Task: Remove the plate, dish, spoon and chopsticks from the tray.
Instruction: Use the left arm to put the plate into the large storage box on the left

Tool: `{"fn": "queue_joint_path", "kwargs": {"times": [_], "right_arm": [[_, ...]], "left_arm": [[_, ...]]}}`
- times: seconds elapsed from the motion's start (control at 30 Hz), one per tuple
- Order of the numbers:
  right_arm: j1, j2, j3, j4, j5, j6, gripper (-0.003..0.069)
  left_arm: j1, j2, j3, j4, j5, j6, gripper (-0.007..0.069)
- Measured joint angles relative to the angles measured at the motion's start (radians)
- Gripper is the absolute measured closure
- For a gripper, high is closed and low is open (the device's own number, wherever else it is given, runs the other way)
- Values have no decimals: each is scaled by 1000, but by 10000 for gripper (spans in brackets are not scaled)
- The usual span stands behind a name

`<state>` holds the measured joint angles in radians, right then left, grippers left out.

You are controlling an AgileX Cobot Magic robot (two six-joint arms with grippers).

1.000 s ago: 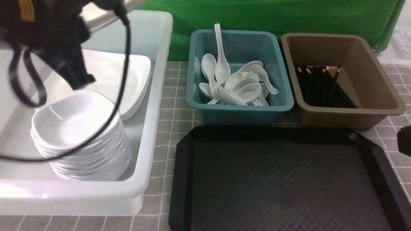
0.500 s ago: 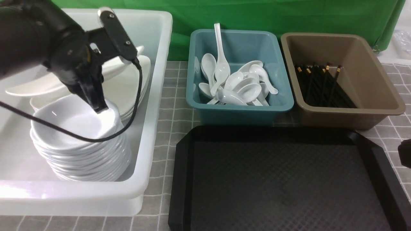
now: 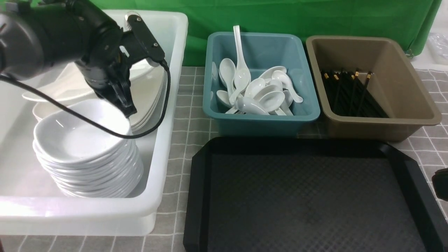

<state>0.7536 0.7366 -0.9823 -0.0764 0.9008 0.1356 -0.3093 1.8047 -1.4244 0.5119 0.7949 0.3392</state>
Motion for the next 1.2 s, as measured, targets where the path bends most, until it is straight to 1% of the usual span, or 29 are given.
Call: {"fn": "queue_joint_path", "kwargs": {"times": [0.13,0.27,0.37,0.5,0.67,0.77,0.87,1.03,1.2], "right_arm": [[0,0,0,16,1,-14,624],[0,0,0,55,2,-43,623],[0,0,0,76,3,-61,622],[0,0,0,76,4,-73,622],[0,0,0,85,27,-75,622],[0,0,0,94,30,-75,622],[0,0,0,101,33,-75,622],[0,0,0,118,35,-75,622],[0,0,0,142,35,-75,622]], "left_arm": [[0,23,-5,-5,-1,-12,600],[0,42,-6,-5,-4,-59,599],[0,45,-9,-10,-8,-62,581],[0,49,-12,-16,-14,-65,510],[0,51,-14,-18,-23,-67,357],[0,51,-14,-23,-35,-67,286],[-2,51,-14,-34,-42,-67,234],[-7,51,-14,-38,-45,-67,202],[-8,35,-14,-53,-45,-67,200]]}}
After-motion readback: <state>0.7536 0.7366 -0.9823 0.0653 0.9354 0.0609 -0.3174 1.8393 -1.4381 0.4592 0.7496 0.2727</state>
